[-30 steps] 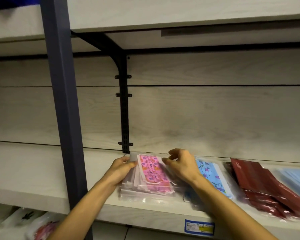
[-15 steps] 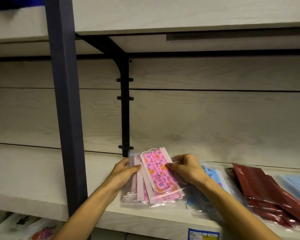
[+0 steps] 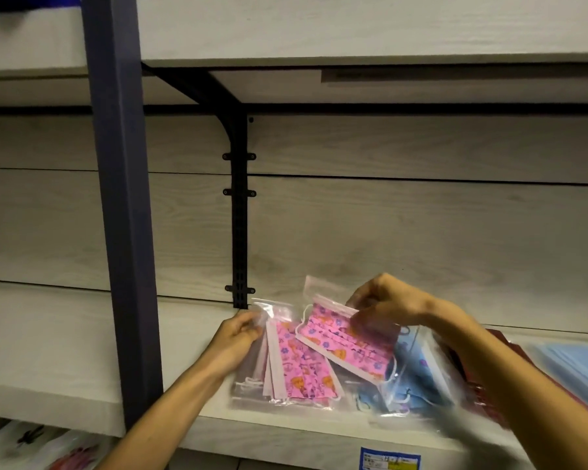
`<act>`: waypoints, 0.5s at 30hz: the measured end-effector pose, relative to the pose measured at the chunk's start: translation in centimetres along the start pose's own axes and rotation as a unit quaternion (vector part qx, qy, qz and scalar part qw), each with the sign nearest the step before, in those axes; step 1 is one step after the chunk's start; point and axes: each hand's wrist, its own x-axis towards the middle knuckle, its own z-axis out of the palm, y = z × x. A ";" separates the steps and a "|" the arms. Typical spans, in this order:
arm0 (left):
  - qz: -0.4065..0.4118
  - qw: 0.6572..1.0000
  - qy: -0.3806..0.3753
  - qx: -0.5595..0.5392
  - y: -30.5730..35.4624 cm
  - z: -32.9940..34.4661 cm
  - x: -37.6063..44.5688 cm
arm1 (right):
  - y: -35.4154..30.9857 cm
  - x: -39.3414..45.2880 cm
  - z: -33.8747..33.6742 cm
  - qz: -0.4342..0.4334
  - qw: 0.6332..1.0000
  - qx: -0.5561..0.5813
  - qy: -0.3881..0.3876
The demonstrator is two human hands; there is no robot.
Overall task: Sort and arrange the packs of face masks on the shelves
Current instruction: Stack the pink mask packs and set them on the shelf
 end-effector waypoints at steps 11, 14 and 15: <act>-0.052 0.997 0.001 -0.052 0.6 0.0 -0.3 | -5.7 3.7 7.5 -0.041 0.948 -0.316 -0.007; -0.043 0.998 -0.016 -0.034 0.4 -0.2 -0.3 | -4.4 4.2 9.9 -0.048 0.960 -0.271 0.054; -0.039 0.999 -0.016 -0.032 0.4 -0.2 -0.3 | -4.0 4.1 10.1 -0.030 0.961 -0.263 0.083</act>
